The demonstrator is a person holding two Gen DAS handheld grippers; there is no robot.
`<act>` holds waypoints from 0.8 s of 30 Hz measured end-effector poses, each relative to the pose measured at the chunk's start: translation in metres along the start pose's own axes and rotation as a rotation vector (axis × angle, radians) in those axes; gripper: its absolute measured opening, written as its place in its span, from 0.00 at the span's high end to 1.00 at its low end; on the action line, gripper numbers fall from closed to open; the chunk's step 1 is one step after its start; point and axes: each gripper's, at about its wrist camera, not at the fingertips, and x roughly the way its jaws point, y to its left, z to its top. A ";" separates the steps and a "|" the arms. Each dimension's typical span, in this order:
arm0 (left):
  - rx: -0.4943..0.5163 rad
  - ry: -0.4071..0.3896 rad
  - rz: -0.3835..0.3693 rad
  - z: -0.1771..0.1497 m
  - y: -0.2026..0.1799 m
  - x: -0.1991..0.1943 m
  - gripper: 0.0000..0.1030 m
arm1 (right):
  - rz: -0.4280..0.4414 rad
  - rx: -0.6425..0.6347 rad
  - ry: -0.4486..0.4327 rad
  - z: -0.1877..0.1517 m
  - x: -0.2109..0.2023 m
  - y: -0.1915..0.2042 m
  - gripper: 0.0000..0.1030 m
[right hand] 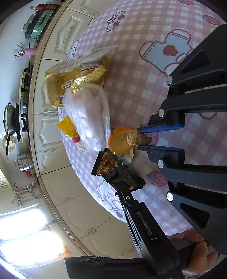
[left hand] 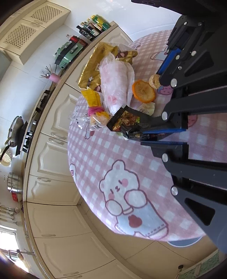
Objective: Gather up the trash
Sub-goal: 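Grasp the dark snack wrapper with the left tool while the right tool grasps a nut shell, then carry both items over the blue bin and open both tools to drop them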
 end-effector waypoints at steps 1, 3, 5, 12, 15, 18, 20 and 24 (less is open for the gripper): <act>-0.005 -0.009 -0.002 -0.001 0.002 -0.005 0.94 | 0.002 -0.003 -0.004 0.000 -0.002 0.003 0.87; -0.012 -0.029 -0.011 -0.003 0.005 -0.018 0.94 | 0.010 -0.015 -0.012 0.000 -0.007 0.012 0.87; -0.017 -0.050 -0.011 -0.005 0.010 -0.032 0.94 | 0.019 -0.026 -0.017 0.000 -0.009 0.021 0.87; -0.066 -0.085 0.025 -0.018 0.049 -0.075 0.94 | 0.072 -0.094 -0.029 0.003 -0.015 0.068 0.87; -0.107 -0.103 0.052 -0.027 0.075 -0.093 0.94 | 0.110 -0.129 -0.019 0.003 -0.012 0.094 0.87; -0.154 -0.117 0.083 -0.035 0.104 -0.111 0.94 | 0.144 -0.171 -0.008 0.001 -0.006 0.125 0.87; -0.185 -0.123 0.102 -0.042 0.125 -0.121 0.94 | 0.165 -0.197 0.000 -0.001 -0.001 0.145 0.87; -0.244 -0.135 0.140 -0.054 0.163 -0.140 0.94 | 0.213 -0.251 0.030 -0.008 0.012 0.192 0.87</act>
